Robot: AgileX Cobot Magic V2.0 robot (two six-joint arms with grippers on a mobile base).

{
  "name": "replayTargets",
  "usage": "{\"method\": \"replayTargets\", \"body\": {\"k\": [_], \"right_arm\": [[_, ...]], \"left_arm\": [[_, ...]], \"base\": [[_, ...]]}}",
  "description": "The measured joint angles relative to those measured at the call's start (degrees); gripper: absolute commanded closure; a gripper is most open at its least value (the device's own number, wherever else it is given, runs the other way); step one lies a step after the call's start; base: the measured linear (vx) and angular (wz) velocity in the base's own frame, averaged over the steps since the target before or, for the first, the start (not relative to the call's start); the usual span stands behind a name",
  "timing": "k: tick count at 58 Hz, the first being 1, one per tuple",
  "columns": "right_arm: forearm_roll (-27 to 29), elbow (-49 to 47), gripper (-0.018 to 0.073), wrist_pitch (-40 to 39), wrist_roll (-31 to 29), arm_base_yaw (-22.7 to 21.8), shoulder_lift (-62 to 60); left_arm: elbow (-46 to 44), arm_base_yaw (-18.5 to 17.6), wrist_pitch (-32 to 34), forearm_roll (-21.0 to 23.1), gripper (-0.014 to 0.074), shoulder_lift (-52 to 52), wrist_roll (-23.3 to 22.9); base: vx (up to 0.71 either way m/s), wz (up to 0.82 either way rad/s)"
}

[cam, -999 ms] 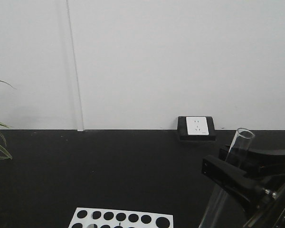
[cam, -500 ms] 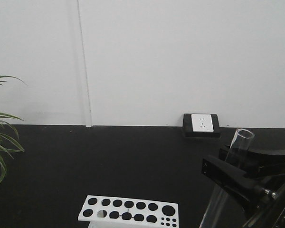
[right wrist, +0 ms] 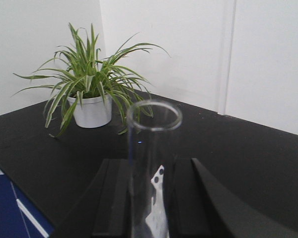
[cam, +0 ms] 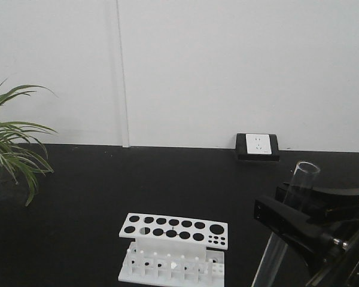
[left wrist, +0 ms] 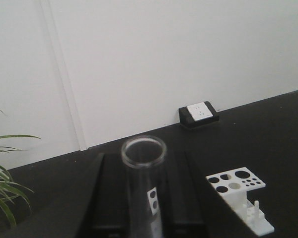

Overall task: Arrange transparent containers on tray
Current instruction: 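Back the base away from the rack and turn toward the sink counter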

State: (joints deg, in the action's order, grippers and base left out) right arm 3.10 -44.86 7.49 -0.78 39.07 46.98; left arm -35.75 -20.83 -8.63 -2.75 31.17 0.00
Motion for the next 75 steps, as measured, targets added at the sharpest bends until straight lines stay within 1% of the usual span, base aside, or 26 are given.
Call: {"method": "replayTargets", "body": {"k": [75], "right_arm": [[0.0,0.0,0.0498,-0.1,0.0,0.0,0.0]], "left_arm": [[0.0,0.0,0.0,0.0,0.0514,0.0,0.0]], "base": [[-0.28,-0.03]]}}
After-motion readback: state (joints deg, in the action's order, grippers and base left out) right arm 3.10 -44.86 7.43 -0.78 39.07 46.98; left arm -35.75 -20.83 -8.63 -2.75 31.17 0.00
